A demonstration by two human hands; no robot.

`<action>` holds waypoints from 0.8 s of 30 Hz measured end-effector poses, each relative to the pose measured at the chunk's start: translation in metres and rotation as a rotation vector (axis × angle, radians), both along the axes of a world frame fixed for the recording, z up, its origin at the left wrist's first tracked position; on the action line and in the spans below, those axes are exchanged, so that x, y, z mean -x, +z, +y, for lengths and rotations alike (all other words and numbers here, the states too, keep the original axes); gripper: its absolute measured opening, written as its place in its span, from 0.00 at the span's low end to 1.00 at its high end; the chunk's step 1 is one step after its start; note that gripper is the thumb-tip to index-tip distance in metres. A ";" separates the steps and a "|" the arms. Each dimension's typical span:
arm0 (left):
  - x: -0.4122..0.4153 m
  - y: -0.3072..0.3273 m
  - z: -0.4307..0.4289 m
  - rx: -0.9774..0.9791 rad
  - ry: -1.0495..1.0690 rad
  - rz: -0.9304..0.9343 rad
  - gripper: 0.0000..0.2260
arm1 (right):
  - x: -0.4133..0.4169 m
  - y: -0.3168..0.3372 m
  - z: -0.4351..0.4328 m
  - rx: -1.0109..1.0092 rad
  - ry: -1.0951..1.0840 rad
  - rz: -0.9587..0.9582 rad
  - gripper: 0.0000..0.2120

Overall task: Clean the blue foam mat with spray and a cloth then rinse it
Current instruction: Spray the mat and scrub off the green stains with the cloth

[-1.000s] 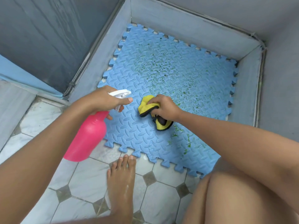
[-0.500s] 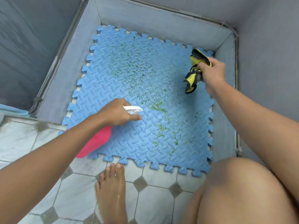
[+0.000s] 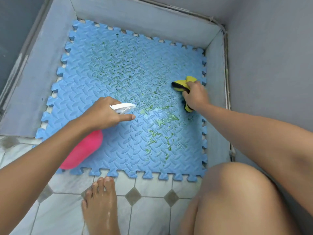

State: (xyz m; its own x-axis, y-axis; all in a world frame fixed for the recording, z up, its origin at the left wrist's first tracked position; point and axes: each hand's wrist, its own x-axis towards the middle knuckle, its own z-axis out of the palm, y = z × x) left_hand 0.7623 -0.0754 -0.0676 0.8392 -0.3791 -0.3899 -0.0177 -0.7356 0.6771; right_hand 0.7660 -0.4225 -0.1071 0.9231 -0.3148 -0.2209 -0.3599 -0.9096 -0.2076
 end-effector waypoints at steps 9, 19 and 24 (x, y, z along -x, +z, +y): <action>0.005 0.003 0.004 0.110 -0.068 -0.010 0.25 | 0.059 -0.015 0.118 -0.221 0.800 0.137 0.22; 0.023 -0.010 -0.007 0.029 -0.413 0.161 0.30 | 0.035 -0.018 -0.027 -0.074 -0.179 -0.085 0.18; 0.023 -0.008 -0.010 -0.036 -0.373 0.101 0.29 | 0.035 -0.013 -0.026 -0.104 -0.154 -0.077 0.17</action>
